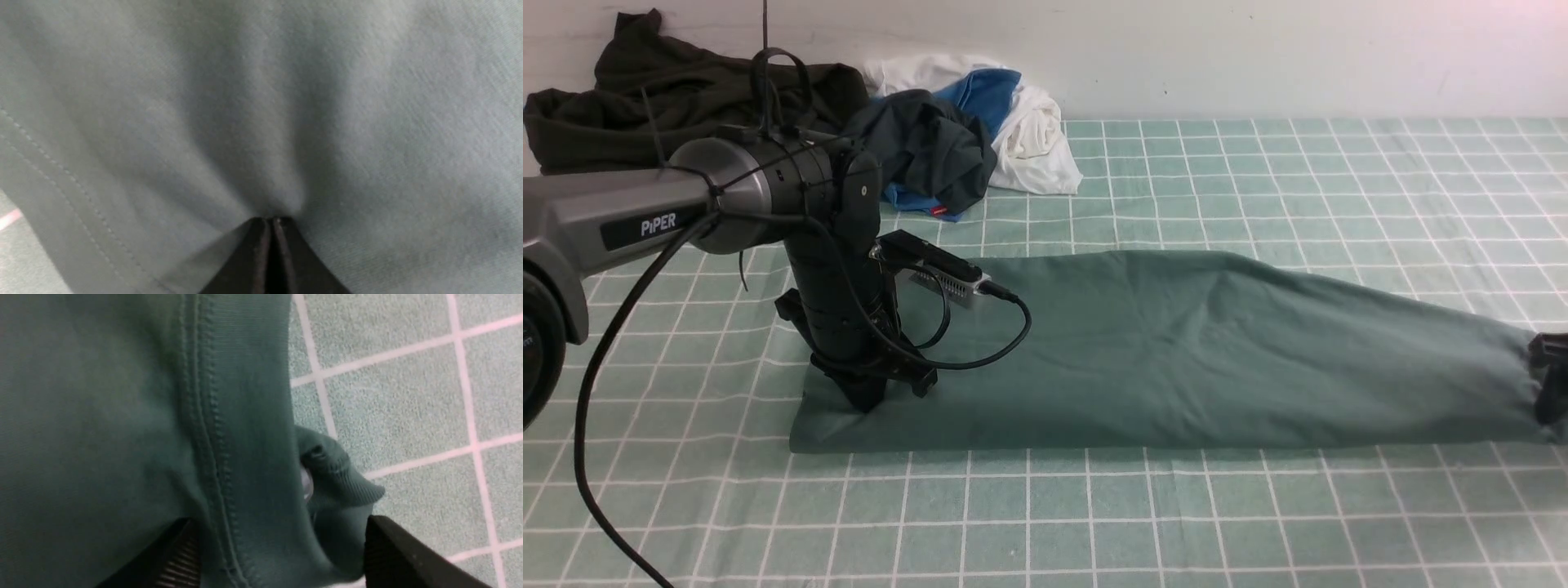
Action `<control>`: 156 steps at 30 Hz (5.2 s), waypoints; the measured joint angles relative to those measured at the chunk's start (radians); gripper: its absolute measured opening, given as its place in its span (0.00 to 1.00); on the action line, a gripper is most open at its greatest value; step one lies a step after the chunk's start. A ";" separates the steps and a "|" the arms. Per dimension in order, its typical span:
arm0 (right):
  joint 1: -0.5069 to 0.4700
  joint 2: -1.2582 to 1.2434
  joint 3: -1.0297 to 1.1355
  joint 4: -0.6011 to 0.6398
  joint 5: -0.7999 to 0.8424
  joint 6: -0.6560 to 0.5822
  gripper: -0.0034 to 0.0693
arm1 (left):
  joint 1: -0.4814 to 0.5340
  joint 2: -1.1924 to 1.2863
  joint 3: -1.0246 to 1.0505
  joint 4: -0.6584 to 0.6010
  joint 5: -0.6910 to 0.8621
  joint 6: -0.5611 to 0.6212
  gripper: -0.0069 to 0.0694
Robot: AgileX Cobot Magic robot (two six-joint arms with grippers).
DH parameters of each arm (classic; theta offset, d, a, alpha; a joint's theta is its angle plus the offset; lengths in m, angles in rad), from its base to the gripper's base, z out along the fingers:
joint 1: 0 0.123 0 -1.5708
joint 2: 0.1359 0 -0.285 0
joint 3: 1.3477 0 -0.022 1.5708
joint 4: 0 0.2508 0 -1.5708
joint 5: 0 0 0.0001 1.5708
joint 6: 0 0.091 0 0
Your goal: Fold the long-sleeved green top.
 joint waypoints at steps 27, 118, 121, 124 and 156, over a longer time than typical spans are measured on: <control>0.037 -0.158 -0.100 -0.146 0.031 0.008 0.10 | 0.000 -0.163 0.018 0.064 -0.003 -0.002 0.09; 0.863 -1.347 0.726 0.169 -0.631 -0.133 0.03 | 0.000 -2.000 0.999 0.241 -0.028 -0.360 0.09; 0.720 -1.512 0.893 0.159 -0.680 -0.133 0.03 | 0.000 -2.000 0.999 0.241 -0.028 -0.360 0.09; 0.583 -1.642 1.001 0.136 -0.679 -0.125 0.03 | 0.000 -2.000 0.999 0.241 -0.028 -0.360 0.09; 0.229 -1.917 1.245 -0.015 -0.526 0.063 0.03 | 0.000 -2.000 0.999 0.241 -0.028 -0.360 0.09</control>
